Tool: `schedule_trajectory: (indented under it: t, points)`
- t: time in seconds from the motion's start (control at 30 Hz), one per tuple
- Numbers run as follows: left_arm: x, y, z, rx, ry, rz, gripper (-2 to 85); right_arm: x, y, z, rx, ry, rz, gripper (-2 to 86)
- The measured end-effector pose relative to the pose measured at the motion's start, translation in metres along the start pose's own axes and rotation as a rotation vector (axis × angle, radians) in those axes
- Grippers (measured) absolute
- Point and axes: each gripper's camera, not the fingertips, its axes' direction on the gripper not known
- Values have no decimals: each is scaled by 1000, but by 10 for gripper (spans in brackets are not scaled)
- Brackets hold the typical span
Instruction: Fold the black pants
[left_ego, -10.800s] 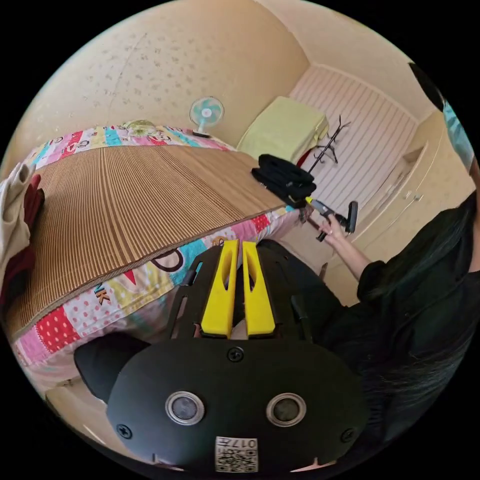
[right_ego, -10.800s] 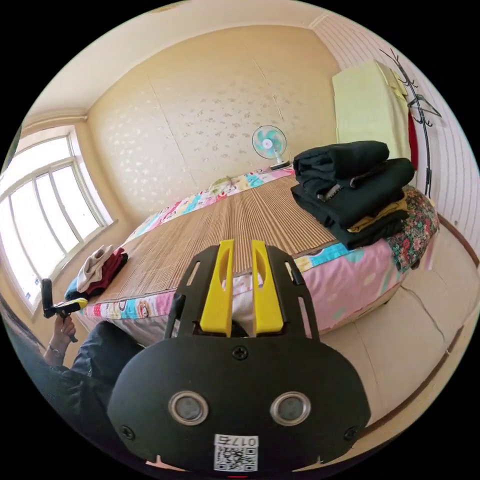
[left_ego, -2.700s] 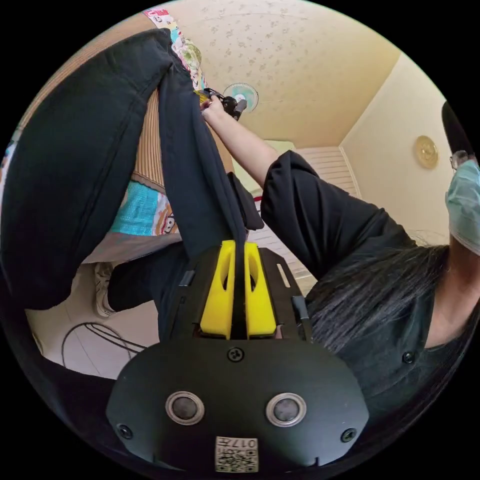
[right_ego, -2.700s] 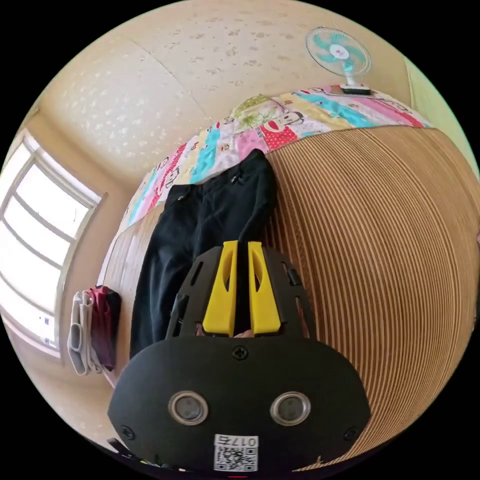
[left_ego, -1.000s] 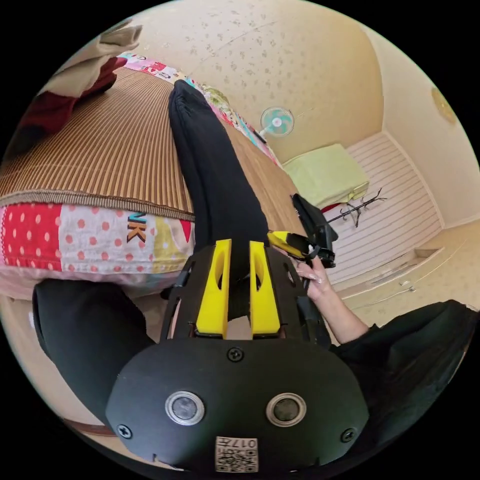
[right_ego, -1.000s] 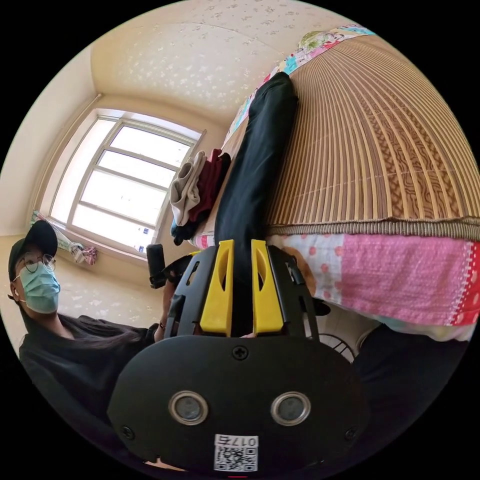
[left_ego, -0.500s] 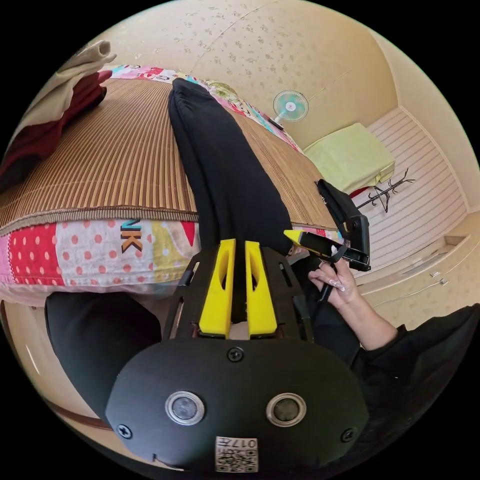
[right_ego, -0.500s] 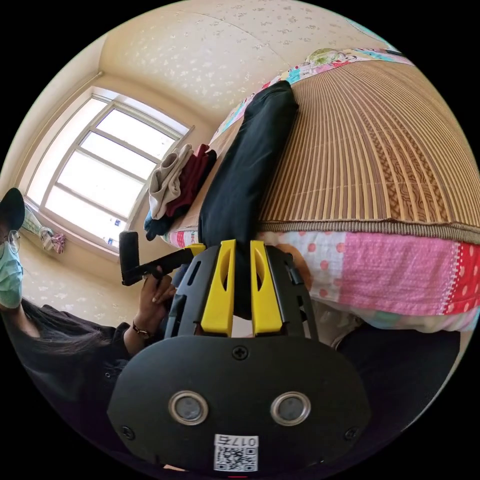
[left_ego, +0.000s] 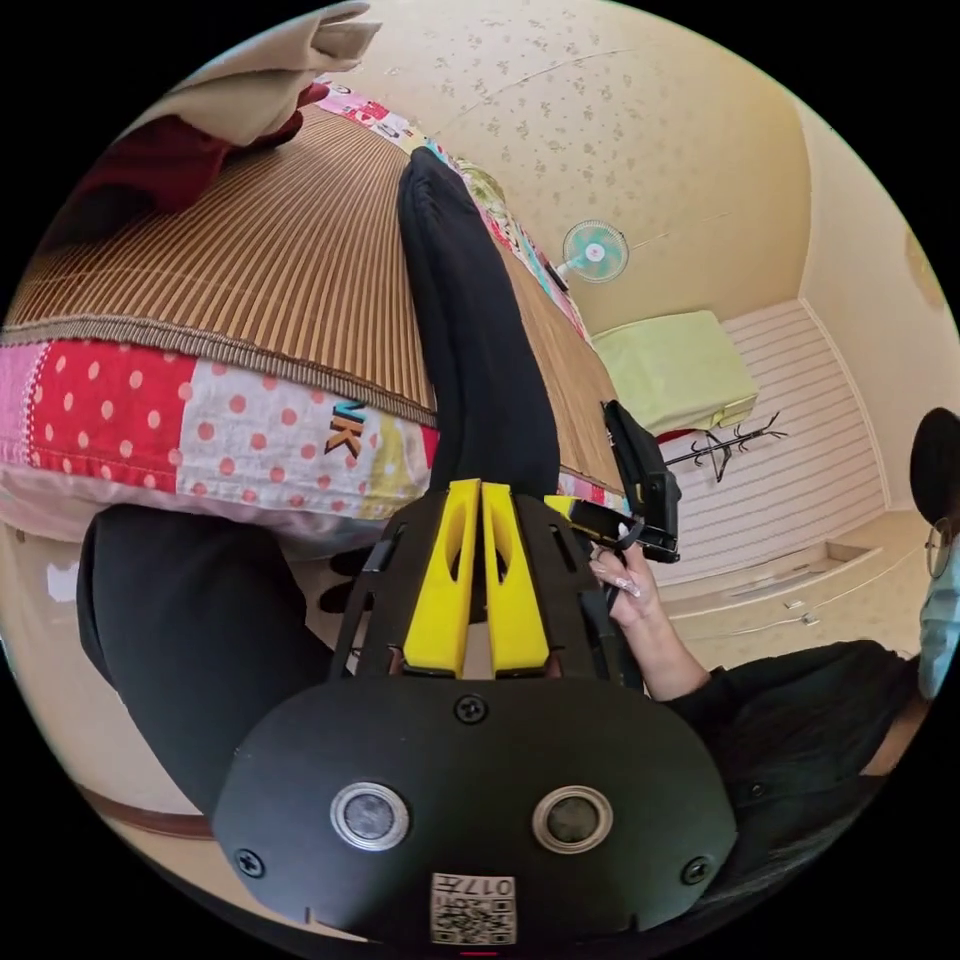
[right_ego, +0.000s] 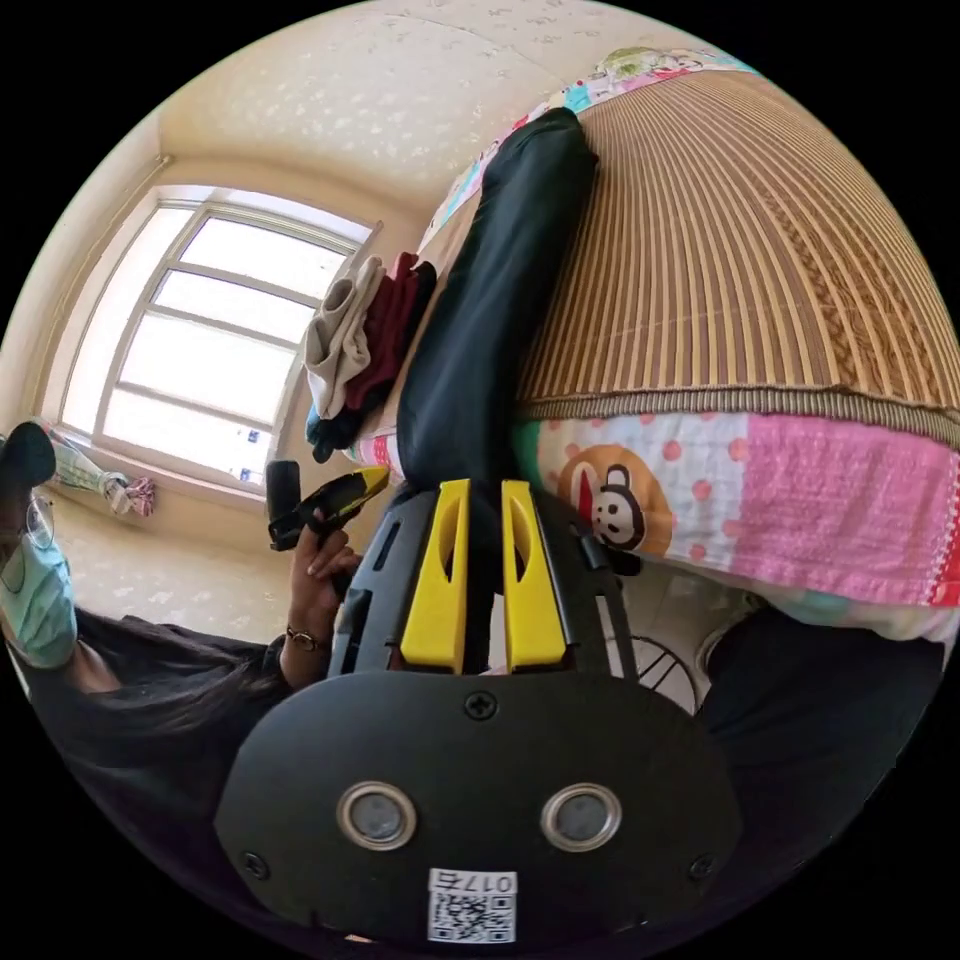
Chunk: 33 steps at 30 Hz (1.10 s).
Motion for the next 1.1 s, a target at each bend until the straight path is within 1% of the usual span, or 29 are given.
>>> schedule_trajectory:
  t: [0.07, 0.1, 0.2, 0.27, 0.33, 0.43, 0.5, 0.57, 0.67, 0.73, 0.77, 0.83, 0.87, 0.93, 1.0, 1.03, 1.1]
  points:
    - [-2, -4, -9, 13, 39, 9, 29, 2, 0, -16, 45, -15, -3, 69]
    - [-3, -8, -15, 30, 55, 12, 70, 4, -1, -26, 65, -14, -7, 74]
    - [-6, -26, -19, 42, 63, 14, 121, 15, -12, -38, 47, -35, 8, 94]
    - [-6, -42, -15, 18, 53, 24, 137, 21, -19, -40, 29, -84, 13, 105]
    - [-10, -61, -2, -54, 44, 13, 147, 24, -26, -38, 21, -121, 10, 110]
    - [-12, -72, 15, -110, 100, 9, 126, 30, -42, -26, -37, -207, 12, 108]
    - [-11, -73, 25, -149, 83, -7, 100, 37, -53, -10, -90, -306, 37, 102]
    - [-11, -72, 29, -173, 82, -16, 82, 40, -58, 0, -120, -351, 37, 88]
    - [-25, -62, 24, -167, 215, -69, 63, 41, -52, 0, -124, -365, 30, 48]
    - [-28, -41, 8, -110, 369, -66, 55, 34, -35, -10, -93, -453, -13, 33]
    - [-25, -35, 3, -101, 405, -50, 53, 24, -20, -19, -82, -501, -58, 27]
    - [1, -9, -22, -66, 522, 49, 52, 2, 6, -39, -46, -548, -154, 20]
    - [11, -2, -29, -55, 546, 81, 52, -16, 22, -53, -20, -587, -216, 16]
    - [60, 20, -62, -8, 621, 219, 52, -46, 44, -78, 25, -648, -316, 12]
    - [105, 31, -90, 29, 651, 336, 53, -95, 62, -114, 71, -700, -452, 8]
    - [138, 35, -110, 53, 658, 416, 53, -110, 65, -124, 80, -701, -491, 8]
    - [189, 41, -141, 85, 656, 532, 53, -173, 81, -166, 123, -669, -657, 6]
